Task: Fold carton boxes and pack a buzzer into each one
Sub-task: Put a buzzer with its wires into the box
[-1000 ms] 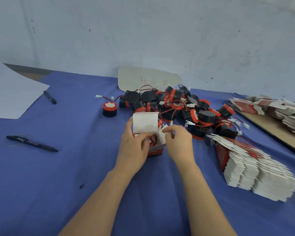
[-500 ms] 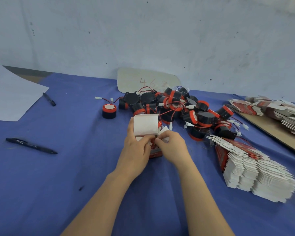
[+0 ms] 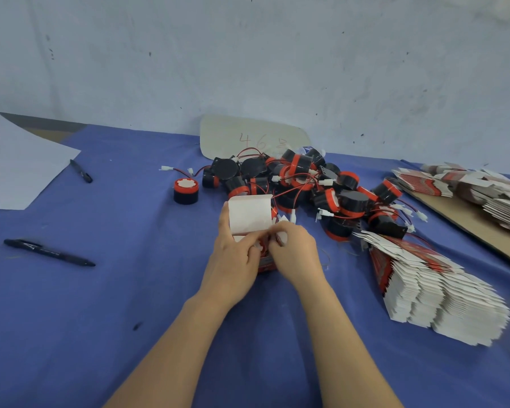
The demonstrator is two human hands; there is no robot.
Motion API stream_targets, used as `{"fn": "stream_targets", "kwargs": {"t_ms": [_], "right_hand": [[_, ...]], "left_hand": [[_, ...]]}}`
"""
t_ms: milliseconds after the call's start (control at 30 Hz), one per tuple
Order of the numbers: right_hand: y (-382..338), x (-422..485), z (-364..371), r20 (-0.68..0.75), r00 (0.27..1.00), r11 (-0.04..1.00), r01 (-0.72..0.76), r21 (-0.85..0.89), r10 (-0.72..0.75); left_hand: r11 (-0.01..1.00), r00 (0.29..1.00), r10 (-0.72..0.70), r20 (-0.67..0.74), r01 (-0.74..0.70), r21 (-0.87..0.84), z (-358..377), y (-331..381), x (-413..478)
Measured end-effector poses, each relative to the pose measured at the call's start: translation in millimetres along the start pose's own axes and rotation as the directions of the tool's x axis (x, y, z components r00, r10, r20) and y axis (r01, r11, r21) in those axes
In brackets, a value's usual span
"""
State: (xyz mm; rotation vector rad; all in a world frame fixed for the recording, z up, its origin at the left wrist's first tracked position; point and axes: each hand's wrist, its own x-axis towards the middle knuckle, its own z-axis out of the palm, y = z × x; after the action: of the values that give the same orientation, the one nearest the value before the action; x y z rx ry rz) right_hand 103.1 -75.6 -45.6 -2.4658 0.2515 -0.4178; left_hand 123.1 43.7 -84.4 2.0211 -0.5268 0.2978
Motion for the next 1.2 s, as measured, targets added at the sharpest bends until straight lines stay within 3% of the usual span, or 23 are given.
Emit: {"fn": "stream_targets", "kwargs": {"t_ms": [133, 267, 333, 400, 467, 533, 700, 900, 967, 1100, 1200], "right_hand": [[2, -2, -7, -0.094, 0.994, 0.986, -0.077, -0.147, 0.063], [3, 1, -10, -0.032, 0.997, 0.949, -0.071, -0.309, 0.064], [6, 4, -13, -0.012, 0.998, 0.986, -0.066, -0.154, 0.065], [7, 5, -13, -0.020, 0.993, 0.982, -0.114, 0.150, 0.118], [8, 4, -9, -0.054, 0.973, 0.896, -0.184, 0.404, 0.224], [6, 2, -1, -0.053, 0.946, 0.805, -0.243, 0.542, 0.321], [2, 2, 7, -0.015, 0.904, 0.636, -0.289, 0.716, 0.428], [1, 3, 8, 0.077, 0.897, 0.546, -0.331, 0.770, 0.434], [2, 4, 8, 0.072, 0.904, 0.576, -0.328, 0.749, 0.421], [5, 5, 5, -0.071, 0.933, 0.842, -0.282, 0.460, 0.352], [8, 1, 2, -0.127, 0.959, 0.913, -0.192, 0.361, 0.252]], "left_hand": [[0.998, 1.000, -0.019, 0.001, 0.019, 0.052, 2, -3, 0], [0.996, 0.999, -0.051, -0.004, 0.051, 0.069, 4, -1, 0], [0.996, 0.999, -0.050, -0.008, 0.050, 0.073, 4, -1, -1], [0.996, 0.999, -0.040, -0.015, 0.041, 0.080, 5, -1, -1], [0.995, 0.999, -0.022, -0.032, 0.025, 0.092, 6, -2, -1], [0.998, 0.999, -0.001, -0.050, 0.005, 0.066, 8, -1, 0], [0.996, 0.998, -0.023, -0.053, 0.019, -0.085, 10, 3, -2], [0.986, 0.987, -0.140, -0.080, 0.146, 0.083, 13, 19, 6], [0.966, 0.977, -0.199, -0.072, 0.208, 0.154, 12, 27, 10], [0.926, 0.951, -0.305, -0.055, 0.310, 0.217, 11, 37, 16], [0.908, 0.943, -0.326, -0.065, 0.331, 0.258, 13, 38, 18]]}}
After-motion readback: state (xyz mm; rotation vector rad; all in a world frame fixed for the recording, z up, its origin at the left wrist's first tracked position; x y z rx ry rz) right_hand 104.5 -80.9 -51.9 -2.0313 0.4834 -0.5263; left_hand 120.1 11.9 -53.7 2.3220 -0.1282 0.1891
